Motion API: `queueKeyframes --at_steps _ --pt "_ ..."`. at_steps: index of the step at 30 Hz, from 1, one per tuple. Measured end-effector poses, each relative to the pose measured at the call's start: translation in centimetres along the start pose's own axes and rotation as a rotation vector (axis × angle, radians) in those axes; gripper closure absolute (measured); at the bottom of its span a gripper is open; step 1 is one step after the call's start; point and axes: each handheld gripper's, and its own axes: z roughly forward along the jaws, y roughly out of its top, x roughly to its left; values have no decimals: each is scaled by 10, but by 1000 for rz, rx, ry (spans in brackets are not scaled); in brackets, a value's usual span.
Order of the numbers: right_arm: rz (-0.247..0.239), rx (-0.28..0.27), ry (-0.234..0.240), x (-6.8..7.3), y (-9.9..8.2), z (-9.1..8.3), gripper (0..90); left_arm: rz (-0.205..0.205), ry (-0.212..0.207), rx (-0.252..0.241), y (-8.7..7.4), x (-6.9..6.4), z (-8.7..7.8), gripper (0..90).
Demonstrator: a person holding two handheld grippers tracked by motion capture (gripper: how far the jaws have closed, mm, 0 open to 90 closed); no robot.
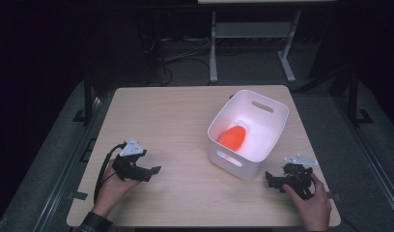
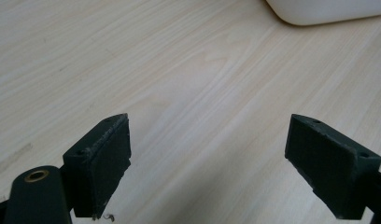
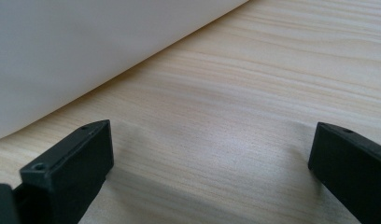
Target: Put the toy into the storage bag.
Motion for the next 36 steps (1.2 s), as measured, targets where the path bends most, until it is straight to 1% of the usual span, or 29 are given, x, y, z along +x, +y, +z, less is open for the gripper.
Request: queueKeyframes --at_steps 1,2,3,4,7,9,18,20,21,25,30,32,36 --pt "1 0 0 0 0 0 0 3 3 -1 -3 0 -1 138" --pt "0 0 0 0 0 0 0 -3 6 -8 -8 0 -3 138" --pt "0 0 0 0 0 0 0 -3 6 -8 -8 0 -3 138" --pt "0 0 0 0 0 0 0 -6 6 -8 -12 0 -4 137" --pt "-1 0 0 0 0 0 0 -10 10 -5 -16 0 -5 138" --pt "0 0 0 0 0 0 0 -16 16 1 -22 0 -5 137" --pt "0 0 0 0 0 0 0 -21 24 25 -36 0 -2 136" --pt "0 0 0 0 0 0 0 -26 29 38 -40 1 0 134" --pt "1 0 0 0 0 0 0 -26 29 38 -40 1 0 133" --pt "0 -1 0 0 0 0 0 -29 38 67 -47 3 4 131" --pt "0 0 0 0 0 0 0 -35 37 63 -50 4 6 127" --pt "0 0 0 0 0 0 0 -34 37 72 -53 5 7 126" --pt "0 -1 1 0 0 0 0 -33 38 62 -55 6 7 125"
